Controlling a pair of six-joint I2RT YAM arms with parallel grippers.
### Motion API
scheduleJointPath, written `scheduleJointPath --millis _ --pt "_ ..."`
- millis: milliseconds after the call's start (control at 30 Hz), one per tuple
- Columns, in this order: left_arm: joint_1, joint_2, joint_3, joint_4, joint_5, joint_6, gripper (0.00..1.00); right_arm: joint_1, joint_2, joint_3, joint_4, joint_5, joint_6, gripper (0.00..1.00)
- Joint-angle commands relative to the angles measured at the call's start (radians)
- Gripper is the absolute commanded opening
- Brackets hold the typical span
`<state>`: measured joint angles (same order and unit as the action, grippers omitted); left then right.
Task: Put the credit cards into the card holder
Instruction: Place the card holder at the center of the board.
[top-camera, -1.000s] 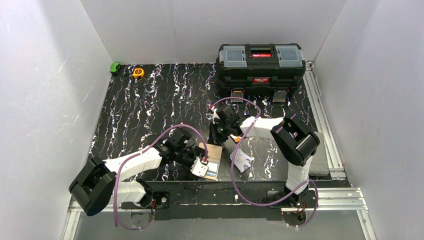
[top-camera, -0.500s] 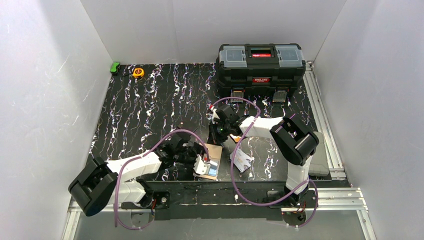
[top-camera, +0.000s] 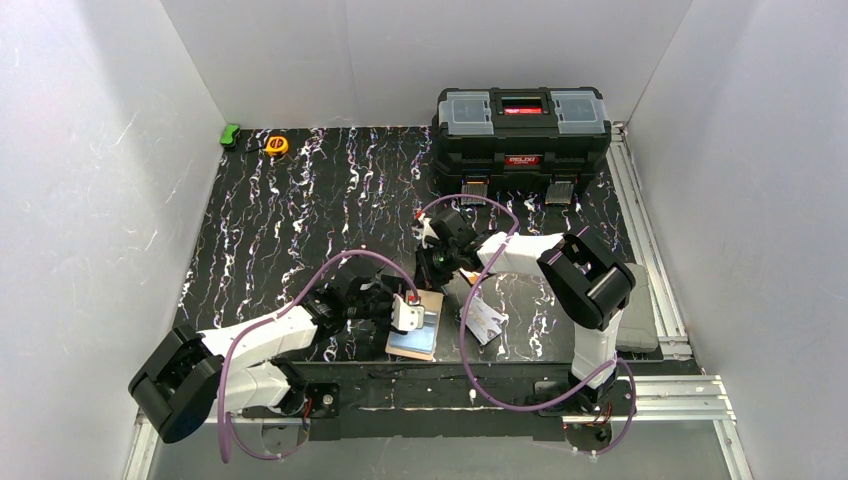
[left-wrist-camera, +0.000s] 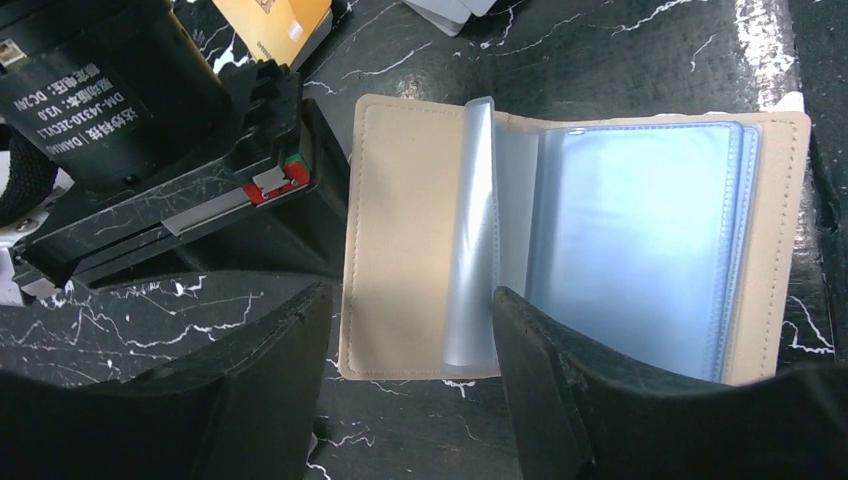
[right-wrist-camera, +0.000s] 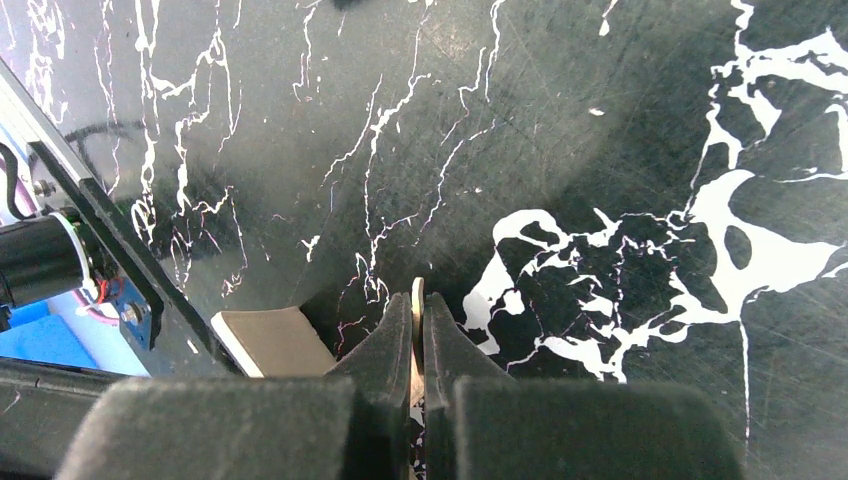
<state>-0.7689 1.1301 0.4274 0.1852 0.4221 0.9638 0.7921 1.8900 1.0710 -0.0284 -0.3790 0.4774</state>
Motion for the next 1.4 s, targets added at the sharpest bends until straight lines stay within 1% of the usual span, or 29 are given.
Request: scheduleJointPath --millis 0,367,467,533,633,700,767,867,900,967,1067,1200,1267,1300,1367 --pt "-0.004 -0.012 0.025 0.004 -0.026 -0.068 0.58 0.011 0.009 0.022 -0.010 -0.020 -0.020 0.01" --pt "-0.004 0.017 0.034 0.088 -0.150 -0.150 0.56 0.015 0.007 0.017 0.008 -0.047 -0.029 0.01" --pt "-0.004 0.040 0.039 0.078 -0.148 -0.161 0.56 0.016 0.009 0.020 0.010 -0.057 -0.033 0.01" --pt "-0.004 0.061 0.046 0.059 -0.143 -0.180 0.58 0.016 0.004 0.016 0.017 -0.067 -0.036 0.01" --pt "-0.004 0.078 0.059 0.005 -0.109 -0.201 0.62 0.016 -0.015 -0.006 0.058 -0.080 -0.039 0.01" --pt "-0.005 0.081 0.060 -0.020 -0.086 -0.201 0.62 0.016 -0.028 -0.020 0.077 -0.089 -0.042 0.01" --pt "-0.004 0.082 0.068 -0.048 -0.068 -0.195 0.50 0.016 -0.039 -0.032 0.094 -0.098 -0.046 0.01" --pt "-0.004 0.081 0.070 -0.057 -0.070 -0.189 0.20 0.017 -0.049 -0.043 0.112 -0.111 -0.054 0.01" --pt "-0.004 0.081 0.071 -0.060 -0.072 -0.185 0.13 0.016 -0.052 -0.044 0.113 -0.112 -0.058 0.01" --pt "-0.003 0.081 0.076 -0.071 -0.072 -0.181 0.04 0.016 -0.056 -0.046 0.116 -0.112 -0.062 0.01" --pt "-0.003 0.078 0.084 -0.088 -0.069 -0.179 0.00 0.015 -0.067 -0.047 0.125 -0.112 -0.068 0.09" --pt "-0.003 0.074 0.086 -0.114 -0.055 -0.174 0.00 0.015 -0.080 -0.038 0.130 -0.111 -0.071 0.11" --pt "-0.003 0.069 0.086 -0.127 -0.051 -0.175 0.00 0.015 -0.081 -0.030 0.123 -0.108 -0.073 0.15" --pt "-0.003 0.067 0.086 -0.135 -0.048 -0.173 0.00 0.014 -0.083 -0.028 0.119 -0.103 -0.077 0.23" --pt "-0.003 0.059 0.085 -0.148 -0.046 -0.172 0.00 0.006 -0.091 -0.028 0.109 -0.098 -0.086 0.33"
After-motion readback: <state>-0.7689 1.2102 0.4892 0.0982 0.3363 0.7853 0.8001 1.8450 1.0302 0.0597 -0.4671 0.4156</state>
